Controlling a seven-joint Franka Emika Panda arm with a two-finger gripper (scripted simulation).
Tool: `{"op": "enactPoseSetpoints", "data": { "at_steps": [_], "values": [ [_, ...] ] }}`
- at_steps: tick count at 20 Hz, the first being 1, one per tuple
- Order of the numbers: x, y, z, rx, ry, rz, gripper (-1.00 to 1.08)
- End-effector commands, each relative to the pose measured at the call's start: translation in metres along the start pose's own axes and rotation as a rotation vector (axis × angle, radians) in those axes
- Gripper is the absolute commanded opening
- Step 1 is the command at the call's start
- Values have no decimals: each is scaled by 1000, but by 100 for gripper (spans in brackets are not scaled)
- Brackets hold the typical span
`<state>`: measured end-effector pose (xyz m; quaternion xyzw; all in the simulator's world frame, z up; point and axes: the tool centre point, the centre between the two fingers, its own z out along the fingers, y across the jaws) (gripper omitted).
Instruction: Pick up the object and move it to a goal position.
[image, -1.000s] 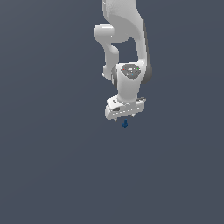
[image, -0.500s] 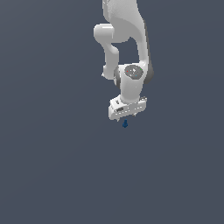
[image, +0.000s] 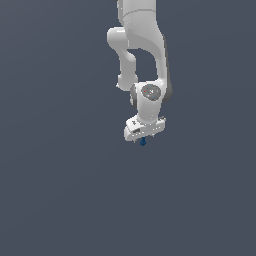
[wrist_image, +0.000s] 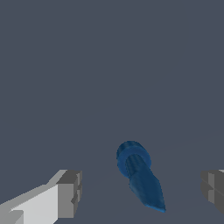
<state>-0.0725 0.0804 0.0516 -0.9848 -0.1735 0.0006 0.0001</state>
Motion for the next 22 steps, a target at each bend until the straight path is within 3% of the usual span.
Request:
{"op": "enactPoseSetpoints", "data": {
  "at_steps": [1, 4, 5, 22],
  "values": [
    [0, 0, 7, 0, 1, -1, 100],
    [1, 0, 9, 0, 1, -1, 100],
    [1, 0, 9, 0, 1, -1, -100],
    [8, -2, -2, 0, 1, -1, -100]
  ]
}}
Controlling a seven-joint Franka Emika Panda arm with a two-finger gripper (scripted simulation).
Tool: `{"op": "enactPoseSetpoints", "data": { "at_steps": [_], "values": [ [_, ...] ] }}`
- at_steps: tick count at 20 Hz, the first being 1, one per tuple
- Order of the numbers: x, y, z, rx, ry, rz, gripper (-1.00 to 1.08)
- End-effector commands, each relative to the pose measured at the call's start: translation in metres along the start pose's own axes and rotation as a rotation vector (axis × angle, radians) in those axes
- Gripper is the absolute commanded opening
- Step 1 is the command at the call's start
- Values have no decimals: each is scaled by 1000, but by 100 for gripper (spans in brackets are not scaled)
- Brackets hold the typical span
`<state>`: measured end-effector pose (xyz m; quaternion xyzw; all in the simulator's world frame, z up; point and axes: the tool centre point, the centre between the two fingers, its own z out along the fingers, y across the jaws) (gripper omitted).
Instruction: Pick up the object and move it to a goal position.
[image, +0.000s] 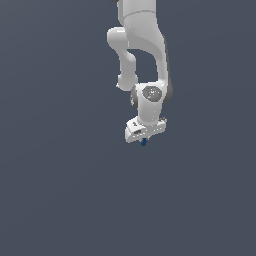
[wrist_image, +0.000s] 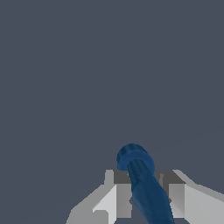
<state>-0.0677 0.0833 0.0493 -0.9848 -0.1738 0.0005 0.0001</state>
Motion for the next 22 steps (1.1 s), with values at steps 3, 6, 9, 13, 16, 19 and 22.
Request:
{"op": "enactPoseSetpoints", "data": {
  "at_steps": [3, 6, 9, 13, 16, 19, 22],
  "values": [
    [11, -2, -15, 0, 1, 0, -100],
    [22, -5, -30, 0, 1, 0, -100],
    [35, -8, -49, 0, 1, -1, -100],
    [56, -13, -78, 0, 1, -1, -100],
    [74, -16, -102, 0, 1, -1, -100],
    [91, -20, -125, 0, 1, -1, -100],
    [107, -23, -145, 0, 1, -1, -100]
  ]
}}
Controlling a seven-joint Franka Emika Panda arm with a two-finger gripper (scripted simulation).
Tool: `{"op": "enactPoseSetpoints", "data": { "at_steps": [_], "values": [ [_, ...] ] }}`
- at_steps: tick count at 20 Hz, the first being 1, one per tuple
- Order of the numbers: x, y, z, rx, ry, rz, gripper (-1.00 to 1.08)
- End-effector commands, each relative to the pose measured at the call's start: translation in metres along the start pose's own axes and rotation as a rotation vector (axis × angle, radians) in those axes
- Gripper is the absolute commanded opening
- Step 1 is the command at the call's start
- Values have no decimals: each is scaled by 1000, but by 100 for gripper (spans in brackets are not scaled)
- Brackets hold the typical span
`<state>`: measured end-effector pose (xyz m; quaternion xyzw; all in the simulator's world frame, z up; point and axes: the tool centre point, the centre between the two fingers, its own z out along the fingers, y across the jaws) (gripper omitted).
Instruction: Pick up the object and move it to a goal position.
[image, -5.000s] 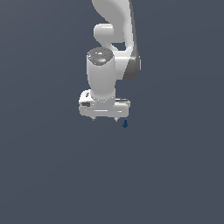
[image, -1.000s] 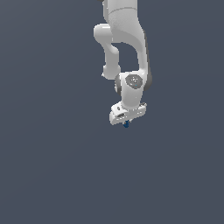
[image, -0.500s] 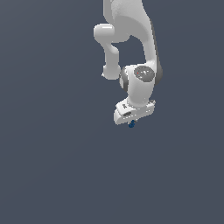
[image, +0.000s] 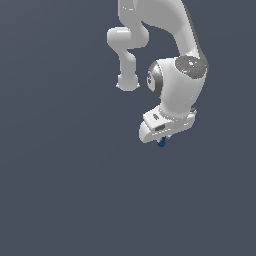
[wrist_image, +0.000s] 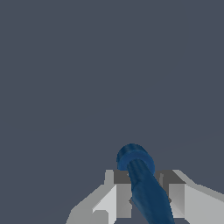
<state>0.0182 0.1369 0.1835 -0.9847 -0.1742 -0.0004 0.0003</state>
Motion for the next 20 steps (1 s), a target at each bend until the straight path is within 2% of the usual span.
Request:
{"op": "enactPoseSetpoints", "data": {
  "at_steps": [1, 10, 20],
  "values": [
    [13, -2, -17, 0, -1, 0, -100],
    [43, -7, -53, 0, -1, 1, -100],
    [53, -8, -64, 0, -1, 1, -100]
  ]
}}
